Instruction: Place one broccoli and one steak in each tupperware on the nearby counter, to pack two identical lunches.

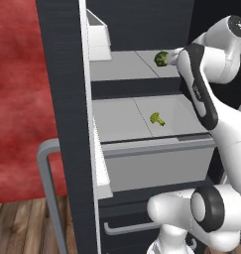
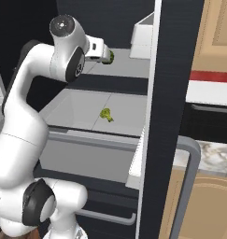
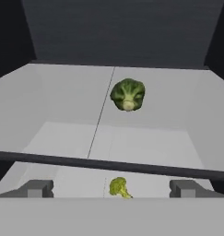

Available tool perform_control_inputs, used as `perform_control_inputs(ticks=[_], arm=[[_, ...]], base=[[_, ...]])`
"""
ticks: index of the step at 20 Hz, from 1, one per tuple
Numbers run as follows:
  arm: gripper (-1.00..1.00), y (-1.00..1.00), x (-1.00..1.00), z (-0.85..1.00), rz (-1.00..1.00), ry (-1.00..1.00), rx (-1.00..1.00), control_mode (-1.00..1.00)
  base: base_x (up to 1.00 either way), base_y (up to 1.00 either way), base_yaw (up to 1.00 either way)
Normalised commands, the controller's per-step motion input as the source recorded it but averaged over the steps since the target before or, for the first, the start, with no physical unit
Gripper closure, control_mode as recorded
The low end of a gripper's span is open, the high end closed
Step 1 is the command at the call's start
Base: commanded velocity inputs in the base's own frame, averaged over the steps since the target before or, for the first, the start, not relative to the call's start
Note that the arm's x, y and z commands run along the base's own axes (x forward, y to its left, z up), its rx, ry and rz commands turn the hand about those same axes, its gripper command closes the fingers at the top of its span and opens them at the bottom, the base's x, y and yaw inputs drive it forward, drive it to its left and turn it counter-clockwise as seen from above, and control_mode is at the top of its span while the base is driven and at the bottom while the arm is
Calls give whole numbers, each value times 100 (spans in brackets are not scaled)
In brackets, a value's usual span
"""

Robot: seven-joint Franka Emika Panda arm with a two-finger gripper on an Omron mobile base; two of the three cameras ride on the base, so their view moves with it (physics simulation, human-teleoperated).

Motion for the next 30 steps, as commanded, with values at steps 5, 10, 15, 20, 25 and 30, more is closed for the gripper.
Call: perform_control_inputs(ticks=[5,10,15,20,25,30], arm=[[-100,-2,47,-11,0,0,0,-100],[-100,-6,56,0,0,6,0,-100],[-100,-8,51,0,0,17,0,-100],[-100,-6,51,0,0,14,0,-100],[-100,-3,52,0,0,7,0,-100],[-100,0,33,-20,0,0,0,-100]], base=[[0,0,0],[0,0,0],[0,0,0],[0,0,0],[0,0,0],[0,0,0]])
